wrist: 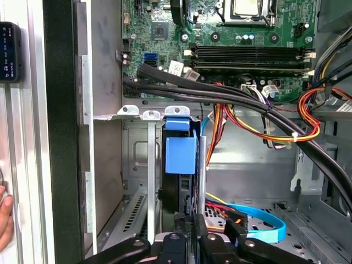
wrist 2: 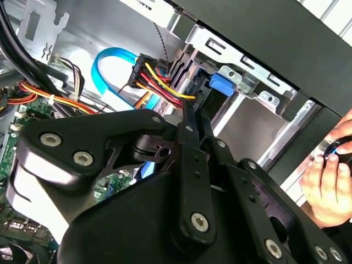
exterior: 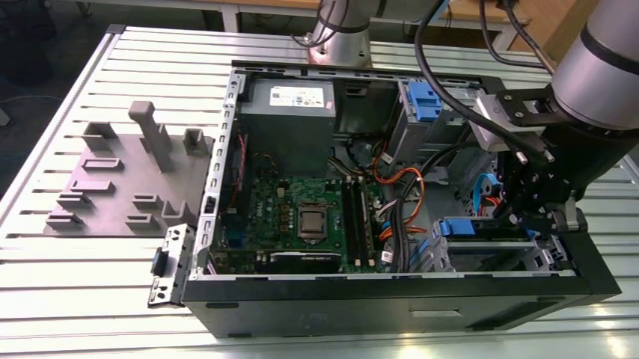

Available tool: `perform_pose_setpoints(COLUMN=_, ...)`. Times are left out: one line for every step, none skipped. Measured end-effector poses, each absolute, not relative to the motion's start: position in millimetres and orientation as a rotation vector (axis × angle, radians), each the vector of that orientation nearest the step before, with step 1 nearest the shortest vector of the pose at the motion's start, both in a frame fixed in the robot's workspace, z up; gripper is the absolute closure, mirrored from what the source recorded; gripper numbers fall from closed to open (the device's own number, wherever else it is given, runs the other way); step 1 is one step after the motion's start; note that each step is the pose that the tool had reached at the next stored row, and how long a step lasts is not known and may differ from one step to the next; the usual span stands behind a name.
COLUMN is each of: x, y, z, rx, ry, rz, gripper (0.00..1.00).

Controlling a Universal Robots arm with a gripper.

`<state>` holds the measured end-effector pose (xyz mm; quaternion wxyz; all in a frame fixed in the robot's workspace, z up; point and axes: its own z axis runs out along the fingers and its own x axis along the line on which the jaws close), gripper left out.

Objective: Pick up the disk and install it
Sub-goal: 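Insert the first disk wire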

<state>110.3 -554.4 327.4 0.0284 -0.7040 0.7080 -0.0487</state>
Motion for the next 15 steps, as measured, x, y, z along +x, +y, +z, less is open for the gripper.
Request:
perform_pose_setpoints(x=110.3, y=-554.4, z=327.3, rx=-2.173, ry=2.185, rz=-0.151, gripper=0.84)
perform_pose_setpoints(x=110.3, y=-554.4, z=327.2, rx=-2.173, ry=2.185, rz=-0.150, gripper=0.84)
perform_pose_setpoints(x=110.3, y=-554.4, z=327.1, rx=-2.173, ry=2.185, rz=-0.150, gripper=0.84)
perform_pose_setpoints(x=110.3, y=-554.4, z=326.9, rx=-2.172, ry=2.185, rz=-0.150, gripper=0.84)
perform_pose_setpoints(x=110.3, y=-554.4, z=326.8, rx=-2.172, ry=2.185, rz=-0.150, gripper=0.84)
perform_pose_setpoints(x=110.3, y=-554.4, z=326.8, rx=-2.172, ry=2.185, rz=-0.150, gripper=0.84)
perform_pose_setpoints(x=110.3, y=-554.4, z=326.8, rx=-2.172, ry=2.185, rz=-0.150, gripper=0.84)
perform_pose_setpoints(x=110.3, y=-554.4, z=326.8, rx=-2.172, ry=2.185, rz=-0.150, gripper=0.84)
perform_pose_setpoints(x=110.3, y=-554.4, z=326.8, rx=-2.172, ry=2.185, rz=-0.150, gripper=0.84)
perform_pose_setpoints(x=110.3, y=-554.4, z=326.8, rx=-2.172, ry=2.185, rz=-0.150, gripper=0.84)
perform_pose_setpoints(x=110.3, y=-554.4, z=326.5, rx=-2.172, ry=2.185, rz=-0.149, gripper=0.84)
perform_pose_setpoints(x=110.3, y=-554.4, z=326.4, rx=-2.172, ry=2.185, rz=-0.149, gripper=0.83)
perform_pose_setpoints(x=110.3, y=-554.4, z=326.4, rx=-2.172, ry=2.185, rz=-0.149, gripper=0.83)
perform_pose_setpoints(x=110.3, y=-554.4, z=326.7, rx=-2.172, ry=2.185, rz=-0.149, gripper=0.76)
perform_pose_setpoints(x=110.3, y=-554.4, z=327.3, rx=-2.172, ry=2.185, rz=-0.150, gripper=0.76)
